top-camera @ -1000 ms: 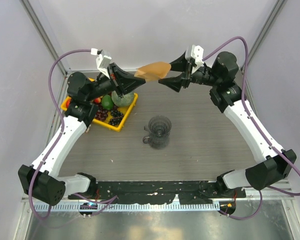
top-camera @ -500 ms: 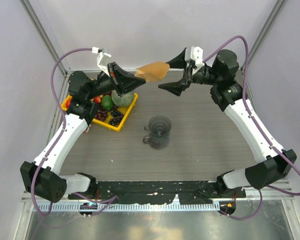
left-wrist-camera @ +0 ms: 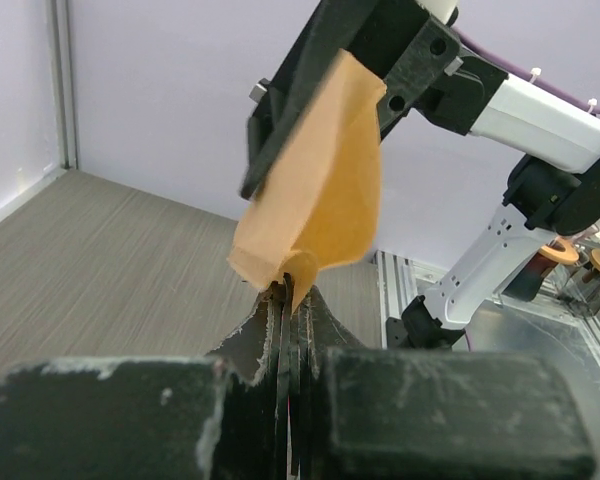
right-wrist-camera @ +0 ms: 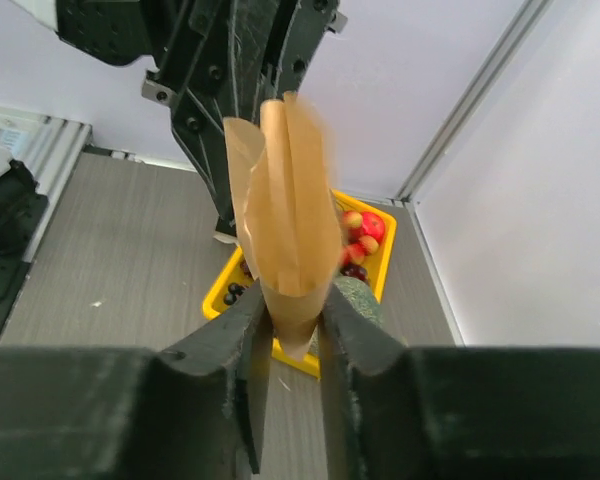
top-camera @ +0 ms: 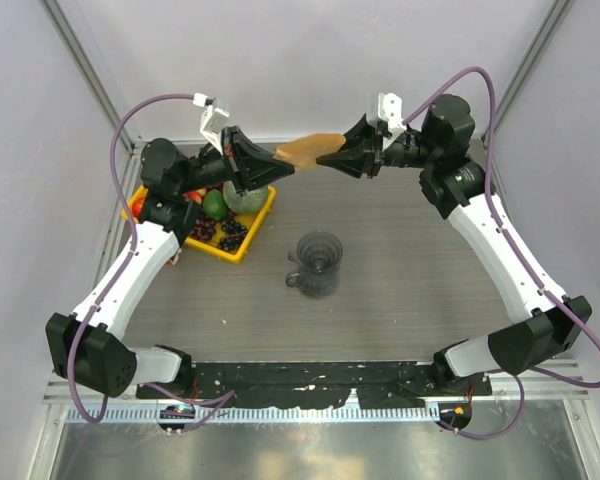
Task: Place the coffee filter in the dripper
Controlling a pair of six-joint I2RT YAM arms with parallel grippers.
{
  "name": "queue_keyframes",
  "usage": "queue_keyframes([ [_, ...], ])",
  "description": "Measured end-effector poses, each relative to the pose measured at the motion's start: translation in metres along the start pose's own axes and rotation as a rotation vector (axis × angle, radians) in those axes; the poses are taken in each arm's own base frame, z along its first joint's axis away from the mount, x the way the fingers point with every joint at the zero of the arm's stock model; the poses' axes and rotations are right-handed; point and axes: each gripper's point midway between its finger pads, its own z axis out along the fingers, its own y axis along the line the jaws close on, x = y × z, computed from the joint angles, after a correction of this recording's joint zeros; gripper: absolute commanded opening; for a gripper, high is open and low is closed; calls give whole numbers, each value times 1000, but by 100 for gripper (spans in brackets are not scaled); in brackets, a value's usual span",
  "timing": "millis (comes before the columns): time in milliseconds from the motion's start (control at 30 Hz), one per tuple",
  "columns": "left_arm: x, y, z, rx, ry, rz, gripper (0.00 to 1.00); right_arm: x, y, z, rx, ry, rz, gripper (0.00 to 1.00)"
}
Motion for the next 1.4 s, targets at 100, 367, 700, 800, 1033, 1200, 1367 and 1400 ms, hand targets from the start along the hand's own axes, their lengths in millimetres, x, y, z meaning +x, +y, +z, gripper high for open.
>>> queue_keyframes([
  [100,2,2,0,-1,5,-7,8,-1,2,1,-13,-2,-10,6],
  [367,2,19,-18,-57,38,8,72,2,3,-1,-25,22,-31,5],
  [700,-27,21,-70,-211,189,333,66,16,10,-3,-64,82,-86,5],
  [800,-48,5,-66,-190,185,437,63,23,14,0,-86,98,-86,5],
  [1033,-39,-3,-54,-140,234,542,49,29,22,5,-119,111,-77,5],
  [1200,-24,5,-47,-126,273,542,47,29,25,7,-129,110,-82,5],
  [1367,-15,7,-40,-109,292,562,46,30,28,8,-139,113,-81,5],
  [1400,-15,5,-38,-104,293,570,45,30,29,8,-141,113,-80,5],
])
